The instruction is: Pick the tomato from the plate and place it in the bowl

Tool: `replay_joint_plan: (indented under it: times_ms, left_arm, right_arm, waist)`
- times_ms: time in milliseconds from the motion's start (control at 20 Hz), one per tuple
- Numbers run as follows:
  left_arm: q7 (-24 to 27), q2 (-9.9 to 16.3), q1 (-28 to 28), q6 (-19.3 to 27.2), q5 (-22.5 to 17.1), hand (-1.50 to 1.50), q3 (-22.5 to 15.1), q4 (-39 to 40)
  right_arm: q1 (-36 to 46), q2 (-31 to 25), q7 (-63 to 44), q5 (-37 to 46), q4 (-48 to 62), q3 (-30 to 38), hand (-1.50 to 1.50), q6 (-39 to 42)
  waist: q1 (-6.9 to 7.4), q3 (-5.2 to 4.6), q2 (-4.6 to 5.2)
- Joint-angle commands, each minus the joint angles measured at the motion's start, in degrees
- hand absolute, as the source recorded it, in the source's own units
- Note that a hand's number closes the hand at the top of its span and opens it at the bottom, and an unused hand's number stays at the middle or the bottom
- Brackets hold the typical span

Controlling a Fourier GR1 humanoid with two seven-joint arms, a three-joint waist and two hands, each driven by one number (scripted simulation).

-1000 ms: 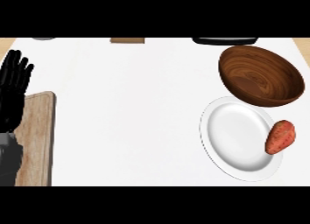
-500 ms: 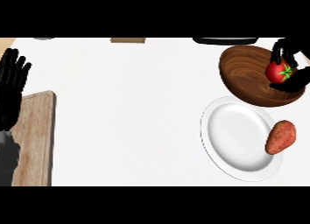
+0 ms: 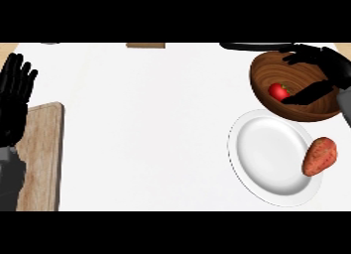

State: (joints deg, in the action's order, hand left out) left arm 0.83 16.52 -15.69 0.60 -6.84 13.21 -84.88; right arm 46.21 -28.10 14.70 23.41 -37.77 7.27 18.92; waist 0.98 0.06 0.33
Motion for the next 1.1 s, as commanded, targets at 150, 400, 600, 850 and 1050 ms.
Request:
replay_joint_plan:
  times_ms: [150,400,600,850,1050]
  left_arm:
    - [-0.88,1.26,-0.19,-0.85,-1.01,0.0,1.24,-0.32]
    - [1.35,0.69,-0.99,-0.82,-0.55,0.0,1.38,3.01]
    - [-0.19,0.31,-0.35,-0.21,-0.41,0.0,0.54,-1.4]
    - [-1.97,-1.28,-1.74,0.89,0.75,0.0,-1.73,-2.0]
    - [0.31,0.56,-1.85,-2.14,-1.5,0.0,0.36,0.38]
  right_arm:
    - [2.16,-1.17,4.4,-6.14,4.13,9.83,-1.5,-7.62]
    - [2.83,-7.48,6.3,-10.01,11.07,16.23,-1.5,-6.83]
    - [2.72,-15.88,7.08,-12.67,17.16,20.61,-1.5,-2.05]
    - [0.56,-20.66,13.4,-14.35,22.84,23.42,-1.5,2.41]
    - [-1.29,-23.79,16.3,-14.82,25.11,24.41,-1.5,6.29]
  waist:
    - [0.0,0.0,0.06]
    - [0.02,0.02,0.45]
    - [0.83,0.12,0.59]
    - [1.55,0.28,1.05]
    - [2.04,0.35,1.53]
